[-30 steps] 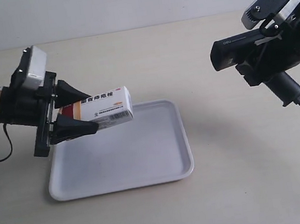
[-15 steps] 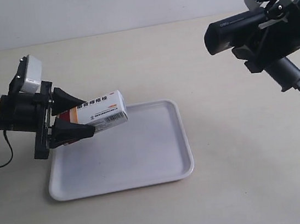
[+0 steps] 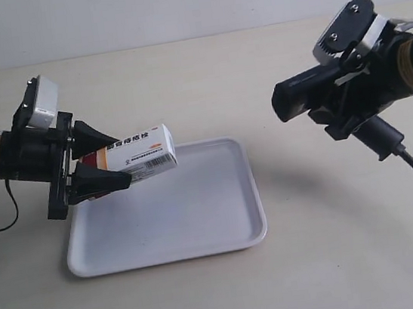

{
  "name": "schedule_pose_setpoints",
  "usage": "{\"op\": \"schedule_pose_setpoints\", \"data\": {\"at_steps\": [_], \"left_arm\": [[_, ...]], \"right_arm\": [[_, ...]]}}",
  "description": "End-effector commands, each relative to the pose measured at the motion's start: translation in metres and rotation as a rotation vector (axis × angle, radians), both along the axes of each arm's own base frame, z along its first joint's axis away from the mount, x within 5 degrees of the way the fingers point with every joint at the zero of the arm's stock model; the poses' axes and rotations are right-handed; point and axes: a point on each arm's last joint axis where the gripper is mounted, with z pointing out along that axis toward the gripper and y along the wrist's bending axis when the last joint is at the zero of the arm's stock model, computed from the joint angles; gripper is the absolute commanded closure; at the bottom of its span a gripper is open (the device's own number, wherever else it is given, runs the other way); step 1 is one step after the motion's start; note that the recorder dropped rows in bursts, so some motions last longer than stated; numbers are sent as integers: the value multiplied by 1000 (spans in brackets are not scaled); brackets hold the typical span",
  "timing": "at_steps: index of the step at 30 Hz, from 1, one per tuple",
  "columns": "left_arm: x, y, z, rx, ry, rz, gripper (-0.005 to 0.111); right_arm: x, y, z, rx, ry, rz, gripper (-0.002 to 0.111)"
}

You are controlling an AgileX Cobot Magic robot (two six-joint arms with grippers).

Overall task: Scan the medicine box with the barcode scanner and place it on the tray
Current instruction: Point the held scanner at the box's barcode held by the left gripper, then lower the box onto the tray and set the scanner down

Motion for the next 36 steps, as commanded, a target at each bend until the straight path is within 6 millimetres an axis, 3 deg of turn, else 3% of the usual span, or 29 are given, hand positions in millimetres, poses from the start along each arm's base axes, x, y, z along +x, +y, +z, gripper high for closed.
{"op": "schedule_pose_setpoints", "data": {"at_steps": [1,9,18,27,36], "left_arm": [[-3,-8,1,-19,3,-19,107],[-5,-16,-5,57,12,-17,107],[-9,-18,-2,18,15,-69,107],[-8,-19,0,3,17,-52,107],[-7,-20,2,-25,5,-47,107]], "right_arm": [[-5,21,-6,-15,10,71,108],[-5,38,-4,-47,-27,96,108],[-1,33,-8,-72,-30,24,108],[-6,41,-8,36,33,35,108],[-8,46,-22,80,121,33,108]]}}
